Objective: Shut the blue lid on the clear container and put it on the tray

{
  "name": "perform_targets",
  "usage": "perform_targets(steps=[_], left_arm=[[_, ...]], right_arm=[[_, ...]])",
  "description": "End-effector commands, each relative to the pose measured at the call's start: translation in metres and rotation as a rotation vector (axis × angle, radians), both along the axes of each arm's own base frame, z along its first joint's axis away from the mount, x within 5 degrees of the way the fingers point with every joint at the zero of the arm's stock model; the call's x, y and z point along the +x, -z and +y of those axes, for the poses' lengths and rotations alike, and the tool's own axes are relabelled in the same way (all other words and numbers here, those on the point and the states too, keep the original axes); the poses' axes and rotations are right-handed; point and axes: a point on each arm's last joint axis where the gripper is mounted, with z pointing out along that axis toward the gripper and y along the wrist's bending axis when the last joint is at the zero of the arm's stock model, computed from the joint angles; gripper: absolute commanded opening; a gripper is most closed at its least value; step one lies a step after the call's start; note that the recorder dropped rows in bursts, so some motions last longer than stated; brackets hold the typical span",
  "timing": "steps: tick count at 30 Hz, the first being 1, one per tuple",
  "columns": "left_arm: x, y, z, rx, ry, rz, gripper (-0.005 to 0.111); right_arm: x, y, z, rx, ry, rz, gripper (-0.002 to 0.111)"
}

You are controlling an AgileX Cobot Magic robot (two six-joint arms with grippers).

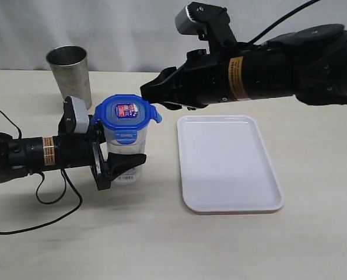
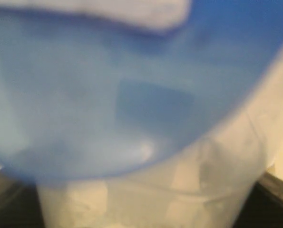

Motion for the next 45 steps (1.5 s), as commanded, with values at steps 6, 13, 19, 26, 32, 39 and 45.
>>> perform_targets(steps=[6, 13, 19, 26, 32, 39, 45], left_arm=[[0.001, -0.006, -0.002, -0.029, -0.03, -0.016, 0.0], [0.002, -0.006, -0.002, -0.025, -0.034, -0.033, 0.0], [0.002, -0.006, -0.002, -0.024, -0.033, -0.033, 0.0], [0.002, -0.006, -0.002, -0.023, -0.029, -0.034, 0.0], [0.002, -0.006, -0.002, -0.023, -0.029, -0.034, 0.0], [0.002, -0.006, -0.002, -0.024, -0.032, -0.033, 0.0], [0.002, -0.006, -0.002, -0.024, -0.032, -0.033, 0.0]], right_arm=[[0.019, -0.005, -0.03, -0.279, 0.613, -0.218, 0.037], [0.021, -0.01, -0.04, -0.34, 0.467, 0.116, 0.037], [0.015, -0.047, -0.017, -0.069, 0.087, 0.2, 0.048], [0.025, -0.019, -0.004, -0.062, 0.091, 0.323, 0.049], [0.034, 0.006, 0.004, -0.054, 0.088, 0.416, 0.049], [0.034, 0.01, 0.008, -0.047, 0.075, 0.413, 0.049], [0.034, 0.011, 0.011, -0.029, 0.063, 0.42, 0.04]])
